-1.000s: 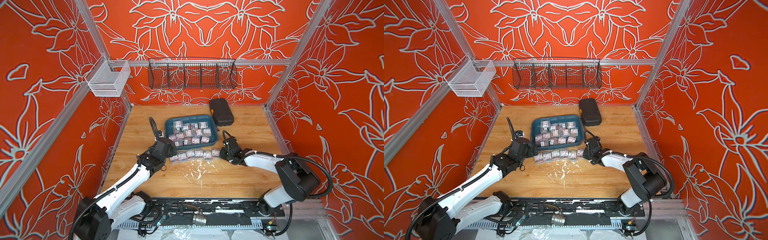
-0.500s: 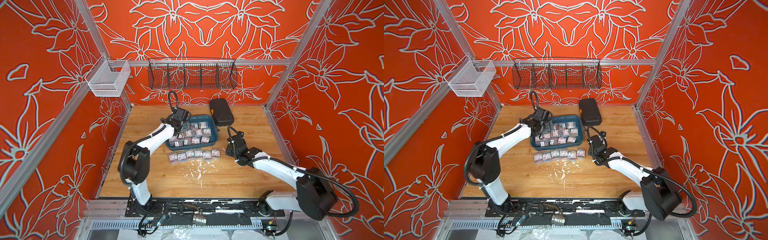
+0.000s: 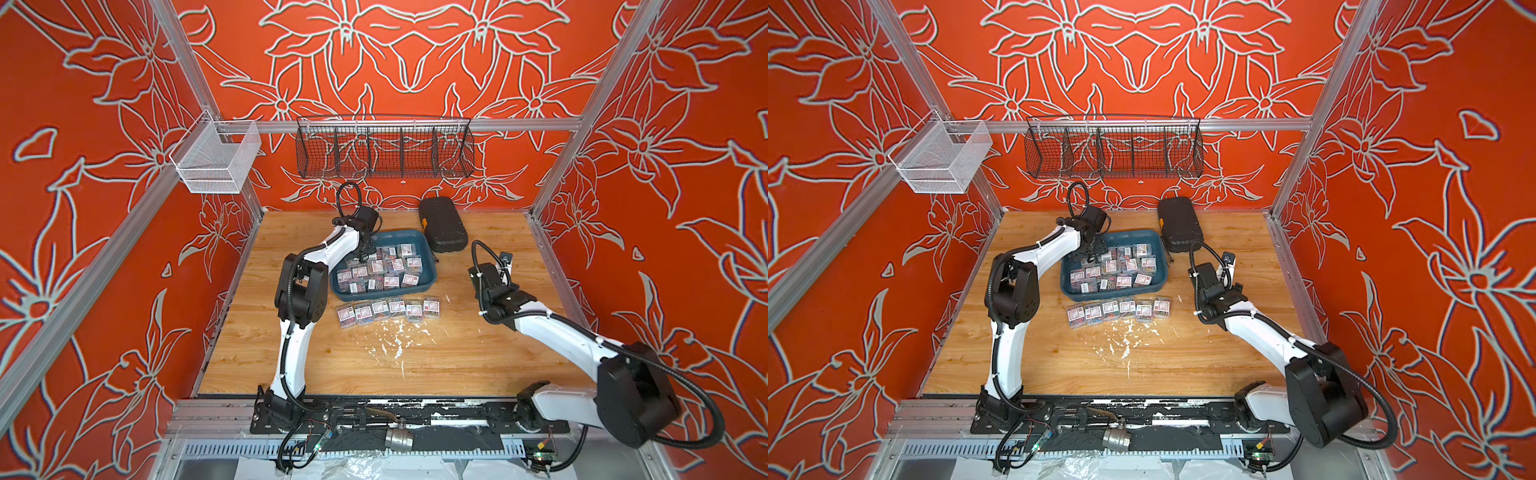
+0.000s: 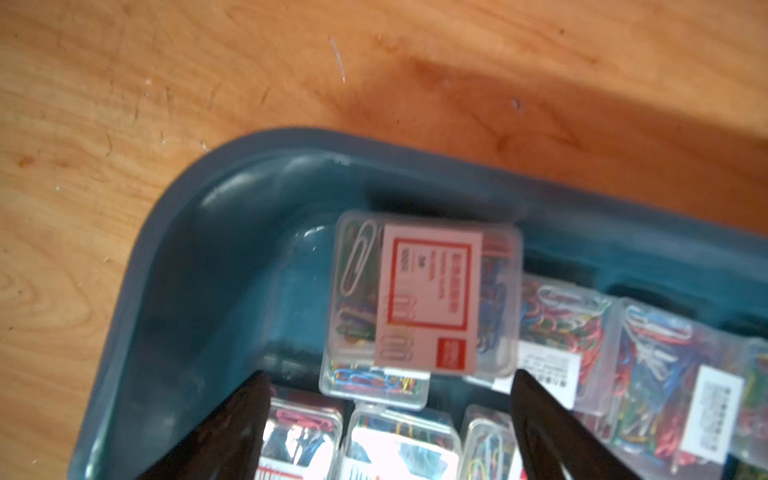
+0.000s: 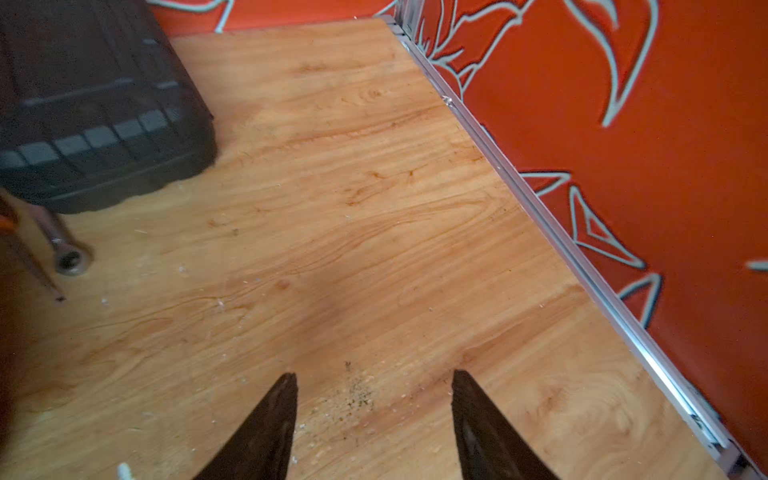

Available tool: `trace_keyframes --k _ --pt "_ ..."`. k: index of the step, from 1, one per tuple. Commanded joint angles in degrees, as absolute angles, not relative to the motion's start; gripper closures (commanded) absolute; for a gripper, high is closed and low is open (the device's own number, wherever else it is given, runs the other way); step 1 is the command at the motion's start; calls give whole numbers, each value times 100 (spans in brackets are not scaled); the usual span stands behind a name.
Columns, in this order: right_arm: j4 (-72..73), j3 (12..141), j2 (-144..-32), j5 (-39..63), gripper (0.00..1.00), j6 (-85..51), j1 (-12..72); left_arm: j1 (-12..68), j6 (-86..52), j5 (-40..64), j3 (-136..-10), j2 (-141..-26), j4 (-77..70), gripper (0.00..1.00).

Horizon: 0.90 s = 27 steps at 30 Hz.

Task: Take the paper clips out of the storage box
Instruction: Pick up the boxed paper clips from the storage box.

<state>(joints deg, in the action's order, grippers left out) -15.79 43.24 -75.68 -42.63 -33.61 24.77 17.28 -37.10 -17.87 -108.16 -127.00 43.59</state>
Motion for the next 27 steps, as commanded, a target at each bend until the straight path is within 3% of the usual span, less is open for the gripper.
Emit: trace_keyframes --k 1,14,17,20,27 --pt "-1804 4627 -7753 -4558 39 -3489 2486 1687 -3638 -1631 -11058 -12953 4428 12" --pt "-1495 4325 -7472 -4419 34 -3389 2487 1670 -3439 -1572 -12024 -13639 4842 12" --pt "-1489 4325 -7479 -4385 34 -3360 2487 1670 -3479 -1589 -12166 -13665 4996 20" --pt "-1485 4320 -7464 -4377 34 -3366 2487 1670 -3594 -1597 -12169 -13553 5126 41" --pt "-1433 4250 -7386 -4368 34 -3366 2487 1674 -4053 -1757 -11626 -12713 5250 45"
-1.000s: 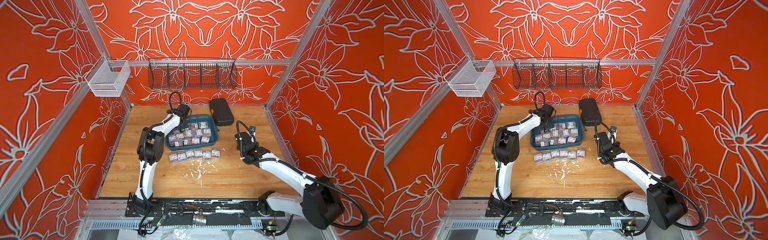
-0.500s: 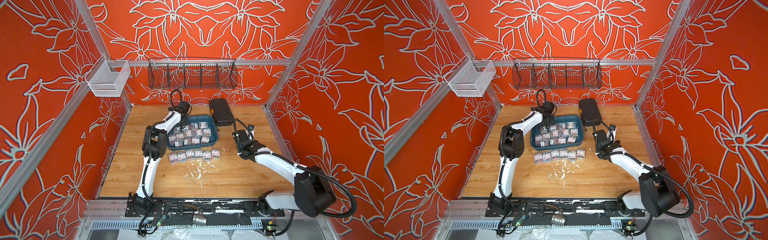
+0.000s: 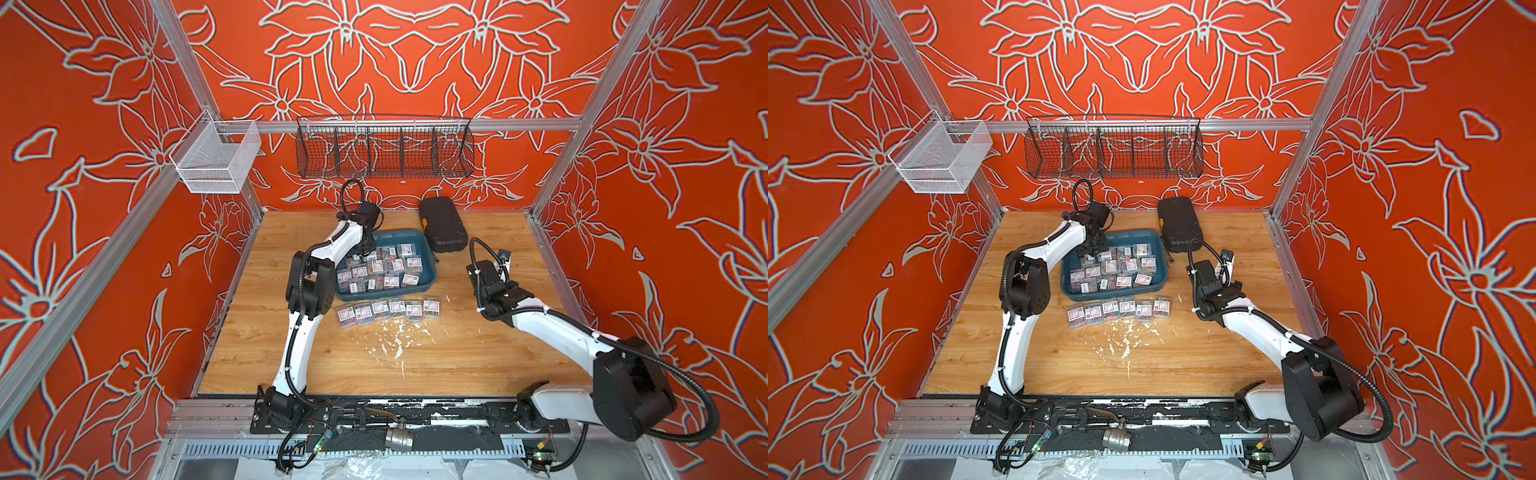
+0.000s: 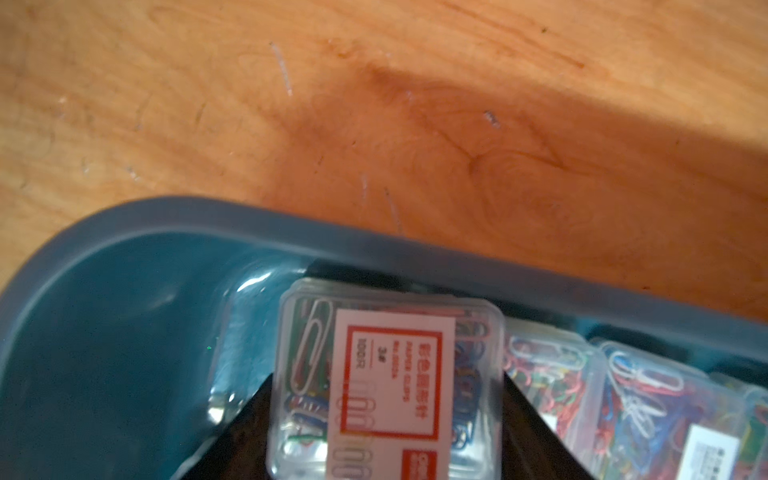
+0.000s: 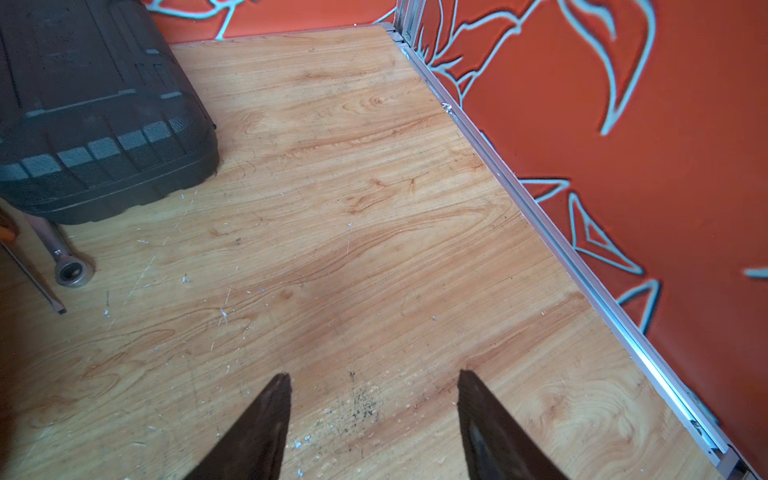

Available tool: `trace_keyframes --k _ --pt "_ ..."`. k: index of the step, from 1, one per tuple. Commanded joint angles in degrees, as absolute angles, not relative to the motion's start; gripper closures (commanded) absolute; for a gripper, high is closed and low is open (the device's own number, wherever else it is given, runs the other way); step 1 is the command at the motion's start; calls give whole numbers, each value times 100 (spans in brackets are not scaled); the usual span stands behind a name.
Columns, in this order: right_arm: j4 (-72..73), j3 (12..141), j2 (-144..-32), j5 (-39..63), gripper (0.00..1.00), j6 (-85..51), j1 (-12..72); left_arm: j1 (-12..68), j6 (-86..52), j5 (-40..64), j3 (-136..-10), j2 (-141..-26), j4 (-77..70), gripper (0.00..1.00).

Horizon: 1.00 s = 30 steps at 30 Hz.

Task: Take the paper clips out of the storage box
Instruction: Pick up the boxed paper clips from the storage box.

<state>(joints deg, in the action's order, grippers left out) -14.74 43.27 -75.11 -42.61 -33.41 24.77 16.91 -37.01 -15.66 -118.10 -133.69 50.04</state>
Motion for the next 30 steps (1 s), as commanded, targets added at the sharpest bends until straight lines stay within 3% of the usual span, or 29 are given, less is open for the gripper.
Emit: trace_keyframes --k 1,18,24,30 --pt "-1418 4236 -7379 -4364 34 -3364 2487 1679 -4132 -1766 -11411 -12500 5188 47" --pt "-1316 4113 -7252 -4230 34 -3270 2481 1762 -6045 -2379 -6862 -8326 4754 62" --pt "-1285 4131 -7286 -4192 34 -3232 2479 1767 -7159 -2204 -5950 -7611 5434 67" --pt "-1294 4124 -7284 -4177 34 -3225 2479 1767 -8093 -1645 -4815 -7105 5035 69"
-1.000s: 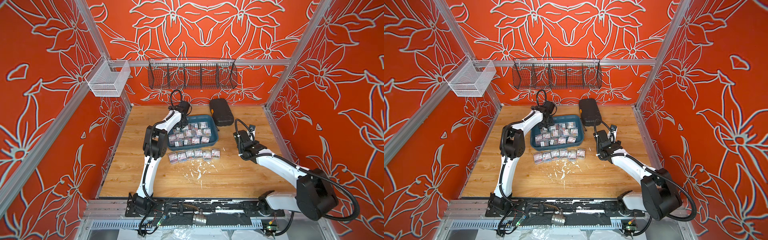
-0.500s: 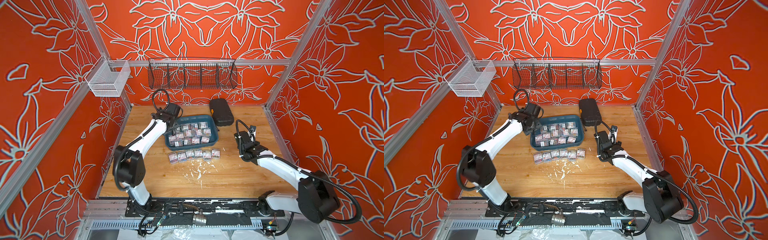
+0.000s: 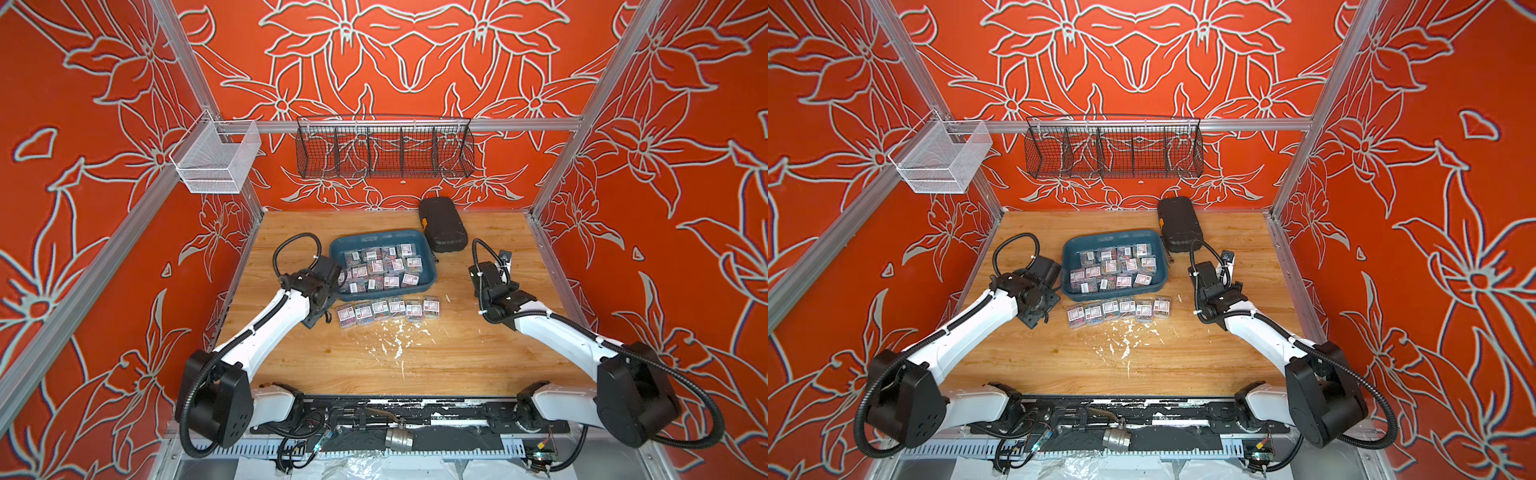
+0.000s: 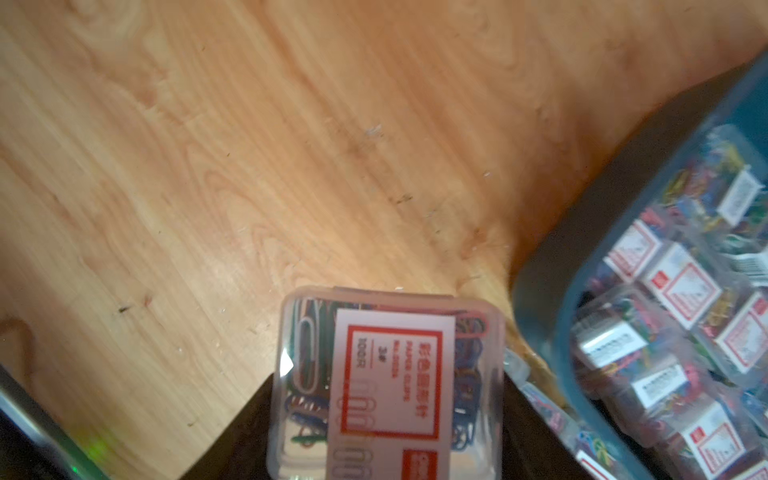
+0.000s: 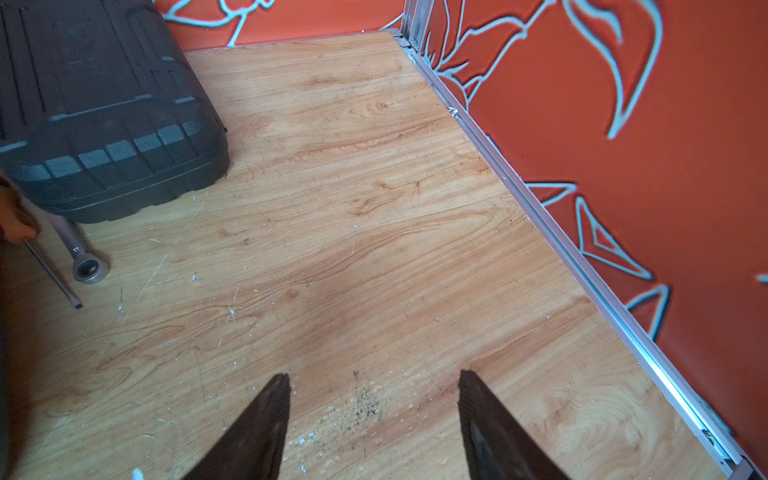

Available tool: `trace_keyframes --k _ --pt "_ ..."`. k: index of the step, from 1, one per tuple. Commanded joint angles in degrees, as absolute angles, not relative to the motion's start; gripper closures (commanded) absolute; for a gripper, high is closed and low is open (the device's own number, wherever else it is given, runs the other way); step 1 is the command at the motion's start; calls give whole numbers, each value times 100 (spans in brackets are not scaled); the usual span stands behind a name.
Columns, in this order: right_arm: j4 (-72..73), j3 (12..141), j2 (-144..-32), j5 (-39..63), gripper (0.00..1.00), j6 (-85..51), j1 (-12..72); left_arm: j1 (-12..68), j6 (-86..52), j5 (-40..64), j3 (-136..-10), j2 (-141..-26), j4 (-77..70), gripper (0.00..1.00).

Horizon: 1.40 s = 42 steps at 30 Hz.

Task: Take the paper clips out of the storage box
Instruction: Place the boxed paper clips at the center of the board.

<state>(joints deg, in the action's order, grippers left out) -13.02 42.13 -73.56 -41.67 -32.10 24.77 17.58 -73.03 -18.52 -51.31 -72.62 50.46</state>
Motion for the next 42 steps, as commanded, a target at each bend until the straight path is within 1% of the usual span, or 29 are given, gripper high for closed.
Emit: trace_keyframes --k 1,6,16,19,23,33,39,40,42 --pt "-1297 4127 -7278 -4183 34 -3222 2479 1766 -8185 -1549 -4687 -7093 4944 69" --pt "-1311 4125 -7278 -4175 34 -3220 2479 1821 -8433 -1279 -4586 -7400 4947 70" --pt "-1322 4113 -7265 -4172 34 -3230 2478 2367 -9051 -1468 -4759 -8041 4980 67" --pt "-1315 4104 -7251 -4158 34 -3223 2478 2415 -9161 -1494 -4887 -8263 5092 65" --pt "-1301 4105 -7252 -4142 34 -3207 2479 2417 -9349 -1779 -4934 -8419 5179 62" --pt "-1261 4115 -7285 -4123 34 -3180 2481 2420 -9158 -1817 -5368 -9088 4891 60" --pt "-1250 4085 -7234 -4139 34 -3199 2479 2414 -9053 -1723 -5438 -9314 4632 53" --pt "-1249 4079 -7237 -4143 34 -3199 2480 2409 -9052 -1708 -5461 -9333 4632 50" --pt "-1261 4096 -7265 -4142 34 -3197 2479 2408 -9006 -1681 -5497 -9360 4627 40"
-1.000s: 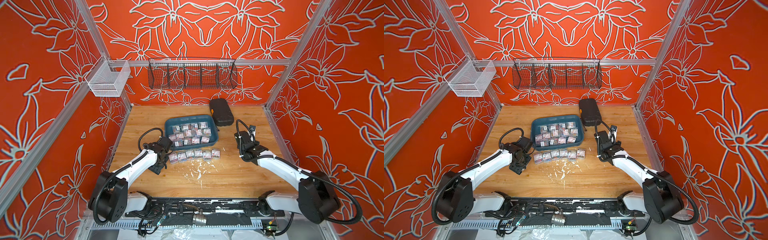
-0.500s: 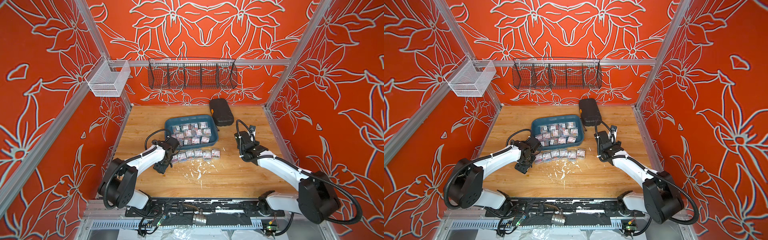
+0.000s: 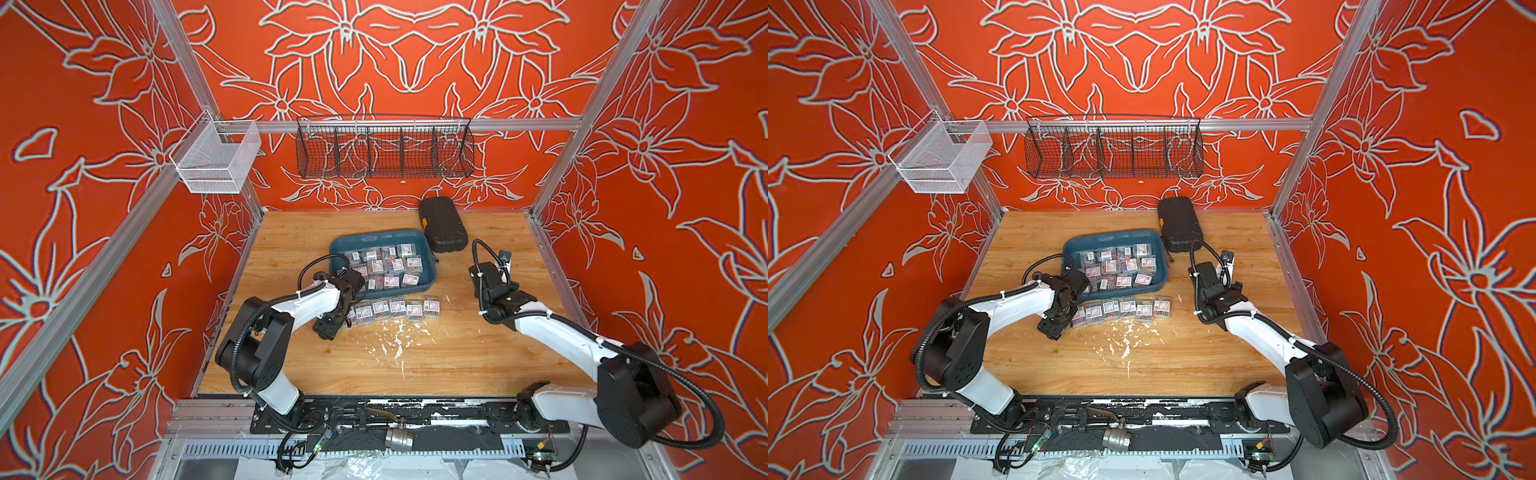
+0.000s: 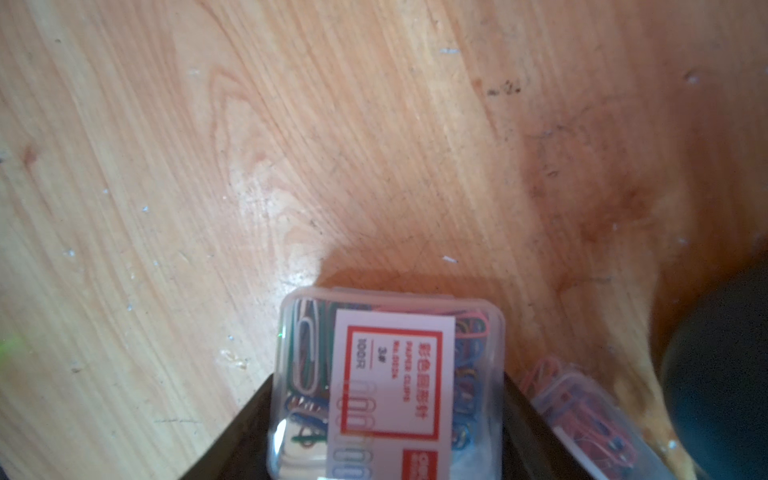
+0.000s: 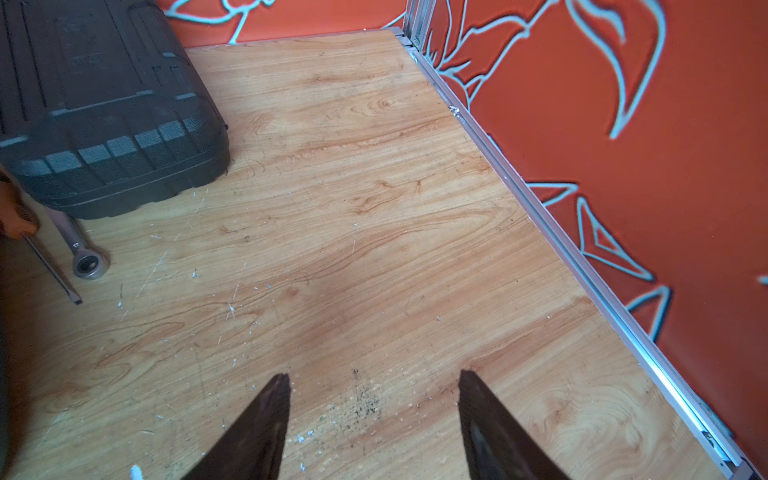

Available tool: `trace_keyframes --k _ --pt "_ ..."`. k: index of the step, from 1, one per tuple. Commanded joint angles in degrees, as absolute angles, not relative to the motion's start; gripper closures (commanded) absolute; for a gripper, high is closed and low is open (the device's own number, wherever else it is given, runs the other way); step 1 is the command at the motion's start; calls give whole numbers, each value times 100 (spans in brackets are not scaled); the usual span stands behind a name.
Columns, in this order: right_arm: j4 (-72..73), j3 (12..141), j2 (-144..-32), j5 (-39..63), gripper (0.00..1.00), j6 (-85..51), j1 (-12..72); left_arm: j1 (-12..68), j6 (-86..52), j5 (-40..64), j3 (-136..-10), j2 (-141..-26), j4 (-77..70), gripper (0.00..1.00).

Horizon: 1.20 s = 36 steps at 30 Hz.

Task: Take the paper clips out of the storage box
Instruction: Place the boxed paper clips at the center of the board.

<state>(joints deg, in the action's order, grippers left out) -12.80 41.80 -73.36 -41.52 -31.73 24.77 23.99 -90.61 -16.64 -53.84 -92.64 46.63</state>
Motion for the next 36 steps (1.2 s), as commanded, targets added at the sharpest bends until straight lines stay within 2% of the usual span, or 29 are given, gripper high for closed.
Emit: trace_keyframes --k 1,3,5,15,17,25,26,27,31,32,36 --pt "-1280 4111 -7269 -4145 34 -3206 2479 2413 -8979 -1672 -5495 -9353 4607 31" --pt "-1301 4122 -7275 -4132 34 -3204 2478 2408 -8821 -1631 -5495 -9298 4566 10" --pt "-1302 4100 -7249 -4133 34 -3214 2479 2399 -8639 -1623 -5530 -9174 4631 0" --pt "-1213 3947 -7066 -4073 33 -3190 2474 2006 -6563 -1602 -5793 -8836 4809 2" --pt "-1238 3975 -7106 -4072 33 -3190 2479 2004 -6159 -1548 -5657 -8693 4478 1" --pt "-1284 4043 -7172 -4086 34 -3199 2479 2003 -5907 -1404 -4804 -7613 3999 2" --pt "-1277 4040 -7172 -4086 34 -3199 2480 2004 -5846 -1324 -4615 -7398 3893 5" --pt "-1277 4040 -7163 -4081 34 -3192 2479 1997 -5748 -1234 -4389 -7151 3760 11" --pt "-1292 4045 -7172 -4067 34 -3199 2479 2003 -5542 -1312 -3612 -6025 3744 55" --pt "-1305 4045 -7170 -4069 34 -3201 2479 2003 -5500 -1388 -3487 -5730 3874 63" --pt "-1310 4025 -7138 -4054 34 -3214 2479 2003 -5365 -1257 -3168 -4813 4339 77"
